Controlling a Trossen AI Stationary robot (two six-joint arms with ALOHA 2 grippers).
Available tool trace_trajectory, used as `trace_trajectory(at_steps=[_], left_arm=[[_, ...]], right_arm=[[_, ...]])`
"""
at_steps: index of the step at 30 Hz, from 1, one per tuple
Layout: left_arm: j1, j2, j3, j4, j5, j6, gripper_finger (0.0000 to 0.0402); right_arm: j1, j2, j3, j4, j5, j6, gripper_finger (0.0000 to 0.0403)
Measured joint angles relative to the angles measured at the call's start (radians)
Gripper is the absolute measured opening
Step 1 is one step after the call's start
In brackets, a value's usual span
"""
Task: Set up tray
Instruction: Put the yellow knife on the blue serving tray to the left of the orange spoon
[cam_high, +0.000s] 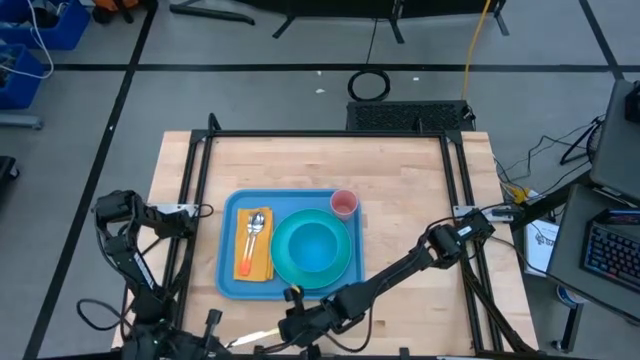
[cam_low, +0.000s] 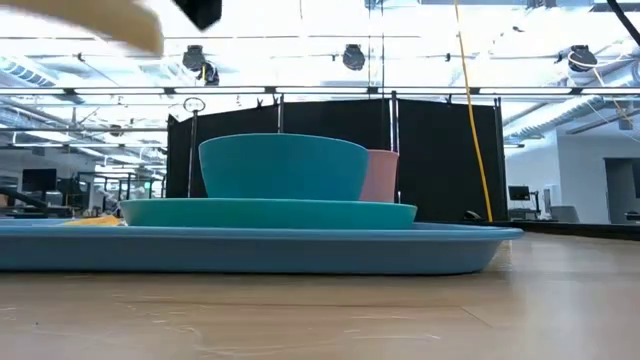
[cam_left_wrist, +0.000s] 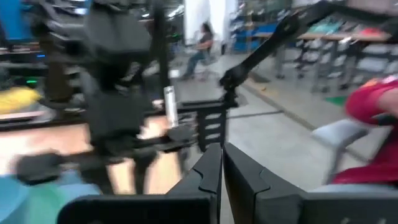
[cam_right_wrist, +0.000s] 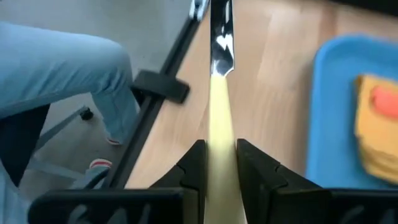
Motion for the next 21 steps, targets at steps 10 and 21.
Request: trace_trajectory(at_steps=[10,21], left_arm=[[0.019,0.001,0.000,0.063,0.161,-0.012,0.0021],[-0.009,0.005,-0.010,0.139,-0.249,0.215,0.0021]], right_arm=[[0.003,-0.128,-0.080,0.008,0.083,-0.052,0.0051],[0.007,-0.494,-0.741,0.668,0.085,-0.097,0.0051]])
